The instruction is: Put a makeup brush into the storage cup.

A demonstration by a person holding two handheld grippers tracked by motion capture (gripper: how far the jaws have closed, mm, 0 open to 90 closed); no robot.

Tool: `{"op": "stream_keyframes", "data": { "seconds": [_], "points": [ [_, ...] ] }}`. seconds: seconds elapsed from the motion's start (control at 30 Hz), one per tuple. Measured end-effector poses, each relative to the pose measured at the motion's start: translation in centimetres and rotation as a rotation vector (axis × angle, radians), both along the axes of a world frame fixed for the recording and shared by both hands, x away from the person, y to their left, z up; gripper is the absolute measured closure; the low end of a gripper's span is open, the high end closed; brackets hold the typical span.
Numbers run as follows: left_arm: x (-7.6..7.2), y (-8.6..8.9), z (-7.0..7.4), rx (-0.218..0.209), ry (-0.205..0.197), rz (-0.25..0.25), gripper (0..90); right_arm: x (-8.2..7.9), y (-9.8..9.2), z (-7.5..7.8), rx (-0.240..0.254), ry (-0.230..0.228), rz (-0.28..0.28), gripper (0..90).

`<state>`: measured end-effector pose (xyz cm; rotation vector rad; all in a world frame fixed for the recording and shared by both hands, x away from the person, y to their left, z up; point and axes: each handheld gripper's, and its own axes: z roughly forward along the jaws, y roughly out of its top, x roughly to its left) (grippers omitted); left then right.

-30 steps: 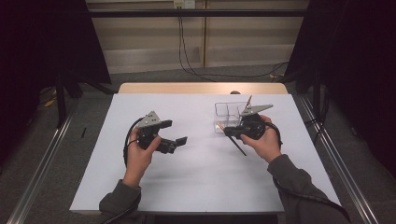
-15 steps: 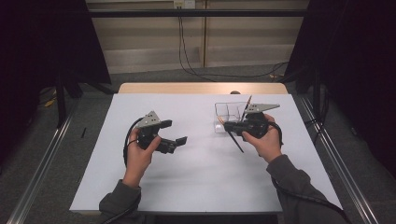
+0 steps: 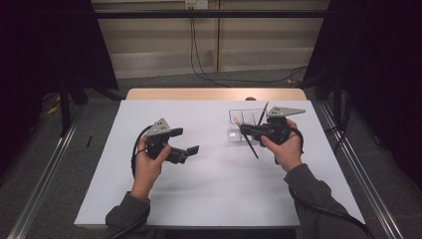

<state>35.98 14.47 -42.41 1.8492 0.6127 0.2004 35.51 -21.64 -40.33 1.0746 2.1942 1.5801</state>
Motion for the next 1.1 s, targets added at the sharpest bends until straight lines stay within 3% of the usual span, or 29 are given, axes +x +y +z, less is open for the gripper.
{"op": "stream_keyframes", "data": {
  "seconds": [0.87, 1.1],
  "points": [
    [0.0, 0.1, 0.0, 0.014, 0.000, 0.006, 3.7, -0.1, -0.5, 1.5, 0.090, -0.098, -0.052, 84.7],
    [0.0, 0.0, 0.0, 0.000, -0.002, 0.002, 3.7, -0.2, -0.8, 1.8, 0.116, -0.113, -0.062, 84.7]
  ]
}}
